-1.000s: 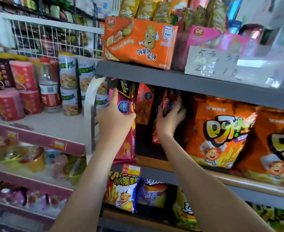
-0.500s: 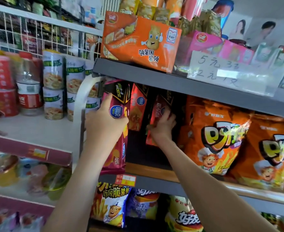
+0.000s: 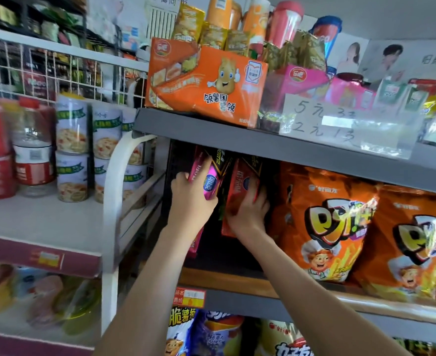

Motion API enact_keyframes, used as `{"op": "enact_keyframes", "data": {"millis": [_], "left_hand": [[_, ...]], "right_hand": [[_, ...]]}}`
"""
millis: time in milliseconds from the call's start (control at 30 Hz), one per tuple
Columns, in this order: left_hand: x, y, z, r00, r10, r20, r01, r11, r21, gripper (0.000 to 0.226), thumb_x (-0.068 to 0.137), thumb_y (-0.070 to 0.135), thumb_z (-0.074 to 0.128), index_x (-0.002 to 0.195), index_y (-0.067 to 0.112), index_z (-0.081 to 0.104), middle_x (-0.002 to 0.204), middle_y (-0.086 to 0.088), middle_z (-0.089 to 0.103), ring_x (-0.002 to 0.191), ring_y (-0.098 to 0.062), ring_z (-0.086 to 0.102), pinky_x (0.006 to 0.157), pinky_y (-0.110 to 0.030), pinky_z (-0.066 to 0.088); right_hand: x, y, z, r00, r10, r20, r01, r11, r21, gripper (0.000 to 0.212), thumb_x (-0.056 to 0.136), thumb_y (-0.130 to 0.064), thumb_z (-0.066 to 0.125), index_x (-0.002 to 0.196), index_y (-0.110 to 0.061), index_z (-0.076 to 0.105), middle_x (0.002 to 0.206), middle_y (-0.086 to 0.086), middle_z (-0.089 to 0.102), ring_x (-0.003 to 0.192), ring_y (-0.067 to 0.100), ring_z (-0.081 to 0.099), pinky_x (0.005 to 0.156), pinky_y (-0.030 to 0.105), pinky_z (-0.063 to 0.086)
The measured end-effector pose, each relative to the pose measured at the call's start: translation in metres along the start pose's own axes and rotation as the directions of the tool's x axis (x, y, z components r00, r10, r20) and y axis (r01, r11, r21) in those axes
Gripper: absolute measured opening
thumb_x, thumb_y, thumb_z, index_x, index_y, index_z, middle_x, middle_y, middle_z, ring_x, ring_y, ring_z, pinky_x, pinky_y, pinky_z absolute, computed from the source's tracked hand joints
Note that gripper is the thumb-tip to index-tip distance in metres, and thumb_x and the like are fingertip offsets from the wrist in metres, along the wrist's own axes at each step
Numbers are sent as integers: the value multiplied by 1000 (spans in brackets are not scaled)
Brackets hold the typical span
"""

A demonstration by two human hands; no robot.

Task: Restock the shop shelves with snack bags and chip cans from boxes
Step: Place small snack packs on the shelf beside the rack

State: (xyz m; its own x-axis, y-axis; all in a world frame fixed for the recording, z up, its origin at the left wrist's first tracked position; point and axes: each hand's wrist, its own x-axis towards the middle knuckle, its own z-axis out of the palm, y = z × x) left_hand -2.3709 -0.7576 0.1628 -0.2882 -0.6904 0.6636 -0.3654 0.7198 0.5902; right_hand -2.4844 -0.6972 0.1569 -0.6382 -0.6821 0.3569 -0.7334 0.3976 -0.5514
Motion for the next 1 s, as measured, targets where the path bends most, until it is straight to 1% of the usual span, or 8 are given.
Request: {"op": "enact_keyframes", "data": {"millis": [167,300,433,567,633,700,867,1000], "left_hand": [[4,-12,21,999,10,-50,-8,999,40,76,89,9,64,153,28,27,114,-21,41,109,-39,40,89,-35,39],[14,-9,34,999,-8,-40,8,1000,6,78,91,11,64,154,22,20,119,-24,37,110,-39,37,90,-30,32],[20,-8,42,993,-83,89,87,996,-36,86,85,22,73,151,6,20,132,-27,29,122,-40,32,105,-44,32],[23,-13,24,910,-264,320,228,962,147,108,79,23,75,150,24,-5,143,-16,21,134,-36,24,104,-43,36],[22,-16,18,859,-333,389,272,940,205,111,79,21,74,149,32,-12,141,-17,27,131,-39,34,100,-45,42],[18,-16,19,856,-341,388,281,938,205,112,82,23,73,149,37,-16,137,-21,33,124,-40,43,96,-45,47],[14,-19,34,912,-311,269,246,937,249,101,93,16,64,152,36,-15,139,-25,26,124,-41,36,82,-38,40],[16,-24,42,915,-314,255,242,930,278,93,97,18,57,150,43,-16,143,-28,17,125,-42,33,94,-46,43]], "right_hand": [[2,11,13,998,-40,57,46,993,-107,112,86,-24,70,148,-34,-24,155,5,-28,145,34,-8,116,50,18],[9,11,17,997,1,78,7,995,-95,117,84,-23,73,147,-35,-26,154,6,-31,145,34,-6,118,46,19],[14,13,17,993,56,106,-57,998,4,117,83,-20,74,148,-37,-22,156,8,-26,146,34,-6,116,47,19],[13,14,19,992,46,115,-50,998,30,119,83,-18,73,146,-38,-26,156,10,-25,146,33,-7,116,48,18],[13,14,21,993,34,115,-39,998,47,118,85,-16,72,145,-37,-28,157,10,-24,147,33,-6,116,48,18],[12,13,22,993,32,110,-39,997,60,117,87,-15,70,145,-36,-29,157,10,-25,147,34,-6,116,47,18],[13,15,28,998,13,66,-20,994,107,113,87,-16,69,147,-34,-25,157,9,-21,146,33,-1,116,44,19],[16,19,31,1000,-1,31,-4,990,141,115,86,-17,71,146,-38,-25,158,8,-15,144,32,5,115,44,21]]}}
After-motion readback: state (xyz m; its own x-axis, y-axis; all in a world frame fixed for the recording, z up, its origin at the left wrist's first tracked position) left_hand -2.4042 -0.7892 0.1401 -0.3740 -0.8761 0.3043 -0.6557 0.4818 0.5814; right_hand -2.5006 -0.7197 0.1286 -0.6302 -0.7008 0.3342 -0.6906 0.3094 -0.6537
